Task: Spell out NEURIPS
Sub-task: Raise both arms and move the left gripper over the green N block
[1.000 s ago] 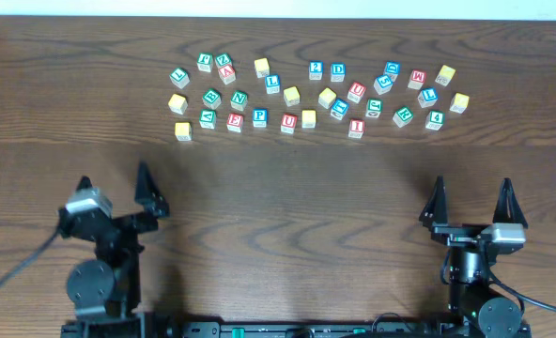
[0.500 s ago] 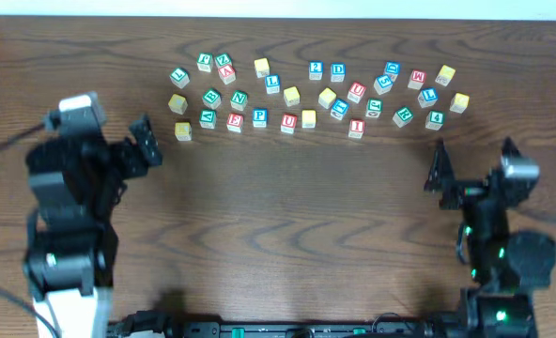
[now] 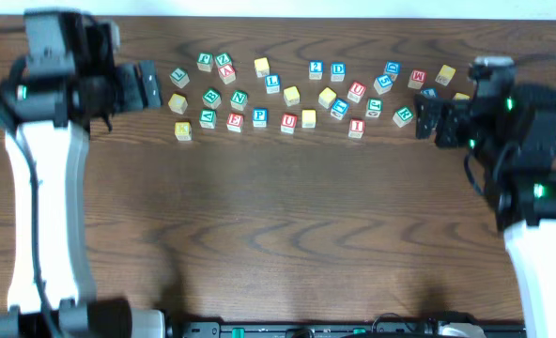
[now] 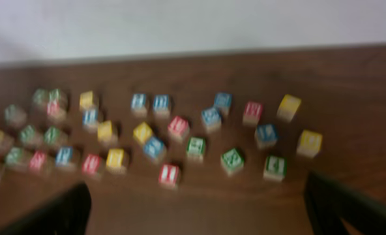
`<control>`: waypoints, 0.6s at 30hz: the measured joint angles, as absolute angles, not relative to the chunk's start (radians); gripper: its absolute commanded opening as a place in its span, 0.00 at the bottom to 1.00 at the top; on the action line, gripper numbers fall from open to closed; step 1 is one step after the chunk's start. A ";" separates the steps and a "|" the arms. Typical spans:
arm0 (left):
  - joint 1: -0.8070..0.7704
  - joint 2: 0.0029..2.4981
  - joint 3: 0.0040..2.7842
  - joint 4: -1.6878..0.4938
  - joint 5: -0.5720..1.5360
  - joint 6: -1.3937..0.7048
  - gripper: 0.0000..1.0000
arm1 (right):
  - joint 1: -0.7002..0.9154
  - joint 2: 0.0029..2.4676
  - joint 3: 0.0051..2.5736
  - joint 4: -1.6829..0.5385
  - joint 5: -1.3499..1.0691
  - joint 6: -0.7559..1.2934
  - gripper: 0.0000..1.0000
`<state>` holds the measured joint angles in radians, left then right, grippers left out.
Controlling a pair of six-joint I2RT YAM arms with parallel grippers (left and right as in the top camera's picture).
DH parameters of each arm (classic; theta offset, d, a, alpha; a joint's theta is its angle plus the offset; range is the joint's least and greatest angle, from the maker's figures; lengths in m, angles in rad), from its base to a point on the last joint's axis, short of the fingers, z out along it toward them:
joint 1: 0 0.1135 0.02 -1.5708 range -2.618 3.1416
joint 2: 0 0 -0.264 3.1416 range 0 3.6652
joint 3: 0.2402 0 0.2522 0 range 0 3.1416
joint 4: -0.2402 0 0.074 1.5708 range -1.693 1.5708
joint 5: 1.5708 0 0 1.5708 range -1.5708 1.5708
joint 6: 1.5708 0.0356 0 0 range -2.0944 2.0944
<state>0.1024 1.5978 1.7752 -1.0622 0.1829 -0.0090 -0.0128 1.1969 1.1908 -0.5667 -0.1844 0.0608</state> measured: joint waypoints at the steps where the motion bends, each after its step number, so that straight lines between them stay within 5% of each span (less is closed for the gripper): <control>1: 0.097 1.644 1.833 -1.090 0.185 0.001 0.98 | -0.013 1.237 1.237 -0.600 -0.194 0.055 0.99; 10: -0.001 1.944 2.127 -1.139 0.185 0.040 0.97 | -0.013 1.544 1.532 -0.868 -0.234 0.039 0.99; 18: -0.142 2.122 2.138 -1.069 0.186 0.108 0.97 | -0.013 1.754 1.570 -0.852 -0.236 0.040 0.99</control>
